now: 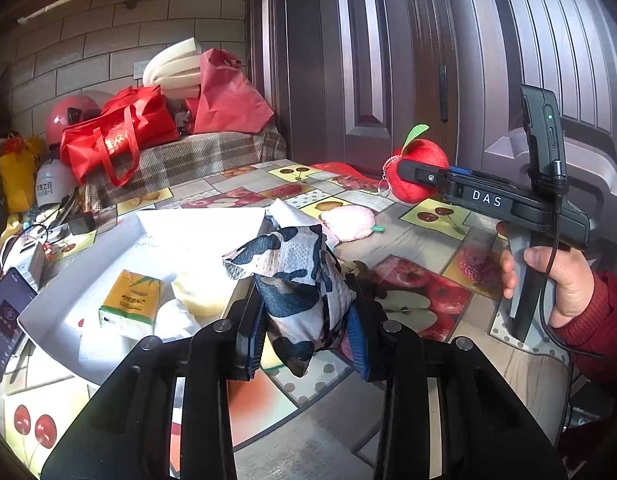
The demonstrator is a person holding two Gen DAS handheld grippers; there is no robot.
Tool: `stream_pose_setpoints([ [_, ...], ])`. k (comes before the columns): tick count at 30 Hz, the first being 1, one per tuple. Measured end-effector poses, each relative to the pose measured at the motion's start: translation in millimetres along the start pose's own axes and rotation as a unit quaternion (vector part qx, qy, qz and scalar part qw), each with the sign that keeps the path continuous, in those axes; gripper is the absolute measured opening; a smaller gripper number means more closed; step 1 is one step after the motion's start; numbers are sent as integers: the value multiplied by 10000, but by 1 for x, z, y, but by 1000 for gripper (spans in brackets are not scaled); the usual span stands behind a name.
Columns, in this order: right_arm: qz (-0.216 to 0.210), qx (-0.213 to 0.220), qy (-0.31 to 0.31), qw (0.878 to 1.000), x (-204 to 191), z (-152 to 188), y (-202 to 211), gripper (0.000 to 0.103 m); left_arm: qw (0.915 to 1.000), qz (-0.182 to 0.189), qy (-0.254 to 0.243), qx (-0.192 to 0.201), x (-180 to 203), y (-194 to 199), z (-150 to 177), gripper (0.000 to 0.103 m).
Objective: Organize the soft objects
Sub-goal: 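Carry the cow-print cloth and red apple plush toward the white tray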
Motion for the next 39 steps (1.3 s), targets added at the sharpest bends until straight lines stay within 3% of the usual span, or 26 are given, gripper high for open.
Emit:
stream_pose_setpoints([
  [11, -311, -25, 82, 9995, -25, 5, 1, 58, 9968, -733, 286, 106, -57, 17, 16, 34],
  [24, -608, -224, 349, 9973, -64, 16, -5, 58, 9926, -1133, 433, 84, -88, 8, 19, 34],
  [39, -777, -754, 614, 9922, -101, 33, -37, 58, 9798, -1805, 855, 54, -155, -6, 27, 35],
])
Point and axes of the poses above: each gripper's, at about its wrist camera, not at the fingertips, and y roughly against the way its jaws point, x to its right, z to its underside, the point moved 4 cm from there along -y, roughly the way its jaws point, and after that the axes turned 8 degrees about -y, right-handed, at the moved point
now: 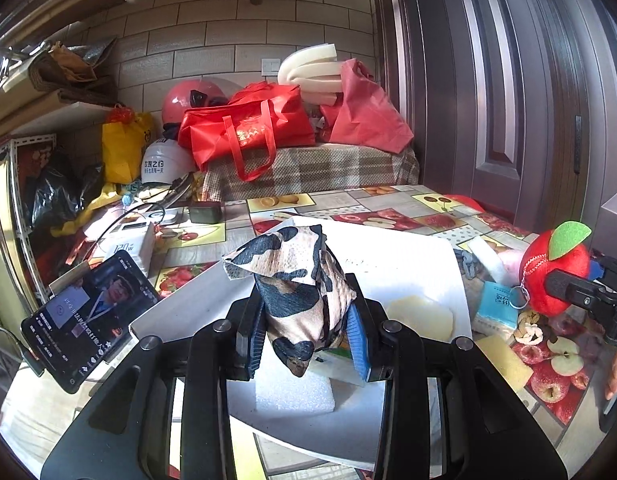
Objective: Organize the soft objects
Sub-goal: 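Carry the cow-print cloth and red apple plush toward the white tray, then lower the cloth and apple plush into the tray and open both grippers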
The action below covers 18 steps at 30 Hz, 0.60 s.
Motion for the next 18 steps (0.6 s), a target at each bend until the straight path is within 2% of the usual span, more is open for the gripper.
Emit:
stream_pose_setpoints([
  [5, -80, -6, 230, 9997, -19, -1, -16, 58, 9999, -151, -22, -33, -12, -14, -2, 35],
  [9, -230, -56, 368, 9990, -38, -1, -31, 58, 9995, -269, 163, -57, -28, -24, -4, 35],
  [18, -327, -254, 169, 9990, -61, -8, -72, 58, 9986, -427, 191, -229, -40, -55, -10, 35],
])
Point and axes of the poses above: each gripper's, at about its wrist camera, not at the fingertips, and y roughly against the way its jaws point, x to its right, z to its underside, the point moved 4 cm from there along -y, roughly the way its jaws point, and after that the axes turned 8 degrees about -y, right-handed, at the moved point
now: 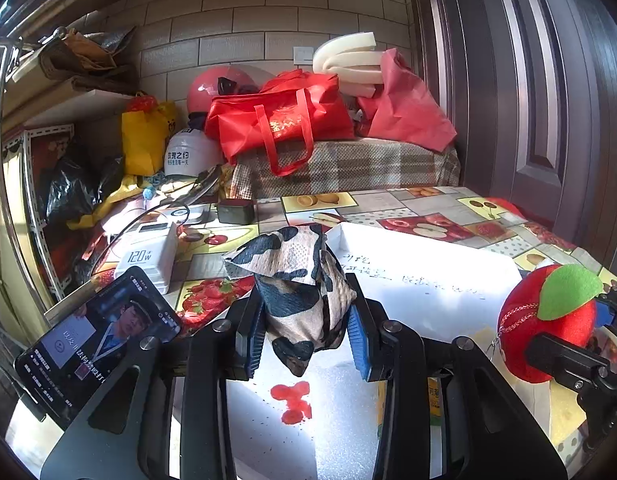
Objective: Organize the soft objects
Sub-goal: 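Lower the cloth and apple plush into the tray and open both grippers, then withdraw both grippers from the tray toward the remaining soft items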
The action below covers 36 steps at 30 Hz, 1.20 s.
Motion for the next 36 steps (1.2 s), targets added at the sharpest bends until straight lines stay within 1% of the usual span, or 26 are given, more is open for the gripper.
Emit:
stream_pose_setpoints([
  [5, 147, -185, -221, 9995, -1, -5, -23, 59, 9995, 10, 281, -153, -10, -9, 1, 35],
  [7, 267, -229, -249, 9991, -2, -7, -30, 60, 9993, -25, 300, -205, -11, -11, 1, 36],
  [8, 339, -238, -254, 9988, -2, -8, -33, 63, 9994, -50, 291, -202, -11, -11, 1, 37],
  [9, 417, -237, -263, 9985, -2, -8, -34, 67, 9994, -66, 277, -183, -11, -10, 1, 44],
  [10, 481, -236, -253, 9982, -3, -7, -35, 72, 9995, -95, 259, -151, -10, -8, 1, 56],
  [11, 533, -221, -231, 9981, -3, -7, -34, 82, 9995, -154, 242, -113, -10, -7, 0, 65],
  [12, 573, -154, -205, 9980, -4, -7, -31, 86, 9995, -202, 225, -68, -9, -5, 0, 86],
  [13, 591, -81, -174, 9981, -6, -7, -28, 86, 9995, -242, 202, -27, -8, -3, -1, 101],
  [14, 607, -16, -128, 9981, -7, -9, -26, 87, 9994, -297, 192, 28, -8, -1, -1, 103],
  [16, 726, 69, -145, 9972, -5, -10, -25, 93, 9992, -325, 200, 75, -9, 1, -1, 103],
  [17, 755, 75, -202, 9969, -2, -11, -25, 100, 9991, -347, 218, 70, -10, 1, -1, 103],
  [18, 733, 79, -279, 9969, 1, -12, -25, 103, 9990, -367, 236, 72, -12, 1, -1, 103],
  [20, 699, 98, -348, 9969, 4, -13, -24, 103, 9989, -390, 211, 119, -11, 3, -1, 103],
  [23, 731, 169, -262, 9968, 0, -13, -23, 103, 9986, -471, 139, 216, -9, 6, -3, 103],
  [26, 738, 227, -204, 9968, -2, -13, -21, 103, 9983, -494, 177, 245, -11, 8, -2, 103],
  [30, 694, 265, -289, 9968, 2, -14, -20, 103, 9978, -553, 219, 293, -13, 10, -2, 103],
  [33, 669, 387, -313, 9965, 2, -14, -16, 103, 9973, -599, 203, 378, -11, 13, -2, 103],
  [36, 687, 493, -234, 9961, -1, -13, -10, 103, 9974, -599, 204, 335, -8, 15, -1, 103],
])
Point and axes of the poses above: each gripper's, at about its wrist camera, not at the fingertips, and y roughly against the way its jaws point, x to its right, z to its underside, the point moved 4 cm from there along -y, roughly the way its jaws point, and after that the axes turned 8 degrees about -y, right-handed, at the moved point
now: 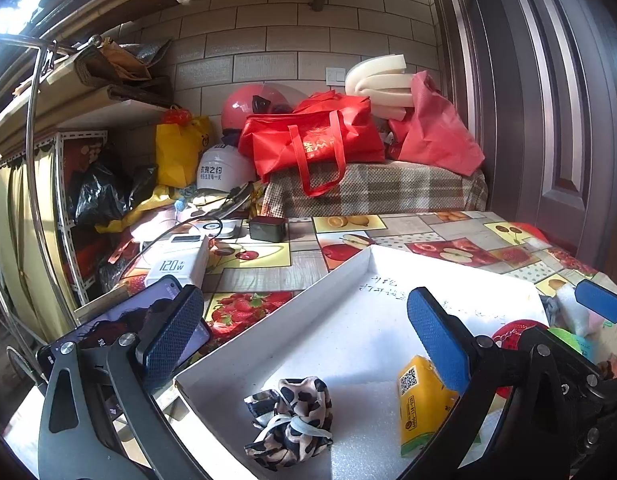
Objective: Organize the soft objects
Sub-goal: 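Withdraw both grippers from the tray toward the remaining soft items, then grasp the yellow sponge with the left gripper while the right grasps the brown rope toy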
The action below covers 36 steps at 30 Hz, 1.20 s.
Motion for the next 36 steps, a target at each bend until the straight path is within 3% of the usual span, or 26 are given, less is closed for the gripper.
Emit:
stream_pose_setpoints([
  [8, 4, -202, -69, 9998, 19, 7, 18, 103, 9998, 206, -77, 1, 18, 16, 3, 103],
  [16, 148, -172, -153, 9996, 64, 10, 52, 103, 9988, 482, -117, 40, 33, 33, 6, 103],
  [22, 616, -122, -528, 9966, 124, 7, 73, 103, 9922, 1190, -354, 122, 65, 60, 9, 103],
  [25, 875, -44, -681, 9938, 155, 4, 85, 103, 9776, 1999, -651, 71, 95, 79, 12, 103],
  [30, 1171, 118, -1342, 9839, 203, 3, 101, 103, 9366, 3231, -1340, -203, 158, 108, 19, 102],
  [33, 1123, 113, -1817, 9768, 220, 6, 103, 103, 9222, 3386, -1814, -452, 191, 111, 24, 102],
  [36, 1062, 157, -1985, 9742, 224, 7, 105, 103, 9131, 3398, -2059, -912, 211, 100, 32, 102],
])
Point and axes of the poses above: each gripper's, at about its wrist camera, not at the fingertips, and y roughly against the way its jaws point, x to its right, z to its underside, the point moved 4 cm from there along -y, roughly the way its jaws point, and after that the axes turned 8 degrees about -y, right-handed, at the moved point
